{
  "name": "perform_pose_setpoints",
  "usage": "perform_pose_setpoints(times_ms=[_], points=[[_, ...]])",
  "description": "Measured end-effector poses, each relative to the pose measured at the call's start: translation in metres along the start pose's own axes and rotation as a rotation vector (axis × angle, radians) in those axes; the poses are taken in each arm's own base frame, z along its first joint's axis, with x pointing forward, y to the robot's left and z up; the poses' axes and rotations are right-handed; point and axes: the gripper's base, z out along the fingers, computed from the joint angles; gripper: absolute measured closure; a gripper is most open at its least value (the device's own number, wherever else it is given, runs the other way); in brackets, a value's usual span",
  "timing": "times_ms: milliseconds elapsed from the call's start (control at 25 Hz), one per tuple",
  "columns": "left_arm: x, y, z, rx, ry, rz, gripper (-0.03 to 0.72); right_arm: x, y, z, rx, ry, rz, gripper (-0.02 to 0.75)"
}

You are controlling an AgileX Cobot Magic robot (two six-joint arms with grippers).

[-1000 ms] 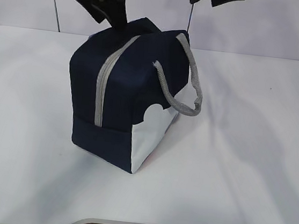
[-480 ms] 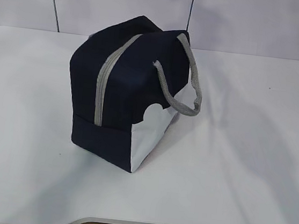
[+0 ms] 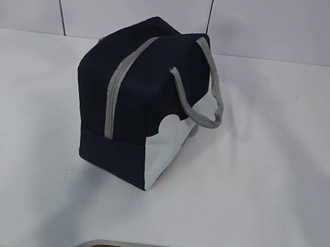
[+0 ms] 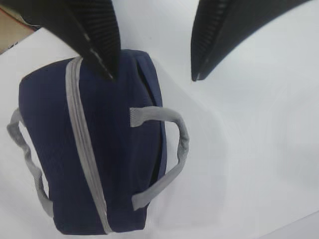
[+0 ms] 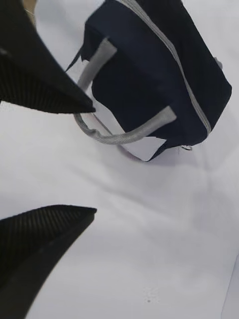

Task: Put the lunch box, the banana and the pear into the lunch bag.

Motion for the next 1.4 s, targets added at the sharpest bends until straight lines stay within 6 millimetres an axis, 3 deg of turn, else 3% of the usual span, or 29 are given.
perform_pose_setpoints(times_ms=[280,480,640,800,1000,1200,1400], points=[[0.011,-0.003,-0.029,0.004,-0.045,0.000,0.336,0.047,0.020,-0.095,0.003,-0.179,-0.024,0.271],[0.015,-0.005,-0.052,0.009,-0.096,0.002,0.336,0.091,0.033,-0.135,-0.034,-0.257,-0.028,0.271],[0.017,-0.008,-0.063,0.026,-0.122,-0.001,0.336,0.138,0.042,-0.152,-0.060,-0.293,-0.029,0.271],[0.018,-0.010,-0.067,0.050,-0.129,-0.006,0.338,0.179,0.046,-0.153,-0.075,-0.295,-0.027,0.271],[0.019,-0.013,-0.070,0.080,-0.138,-0.006,0.385,0.213,0.050,-0.143,-0.110,-0.275,-0.017,0.271],[0.020,-0.014,-0.072,0.082,-0.143,0.050,0.443,0.244,0.050,-0.121,-0.124,-0.216,-0.002,0.271],[0.020,-0.014,-0.072,0.078,-0.145,0.107,0.451,0.276,0.049,-0.098,-0.131,-0.164,0.011,0.271]])
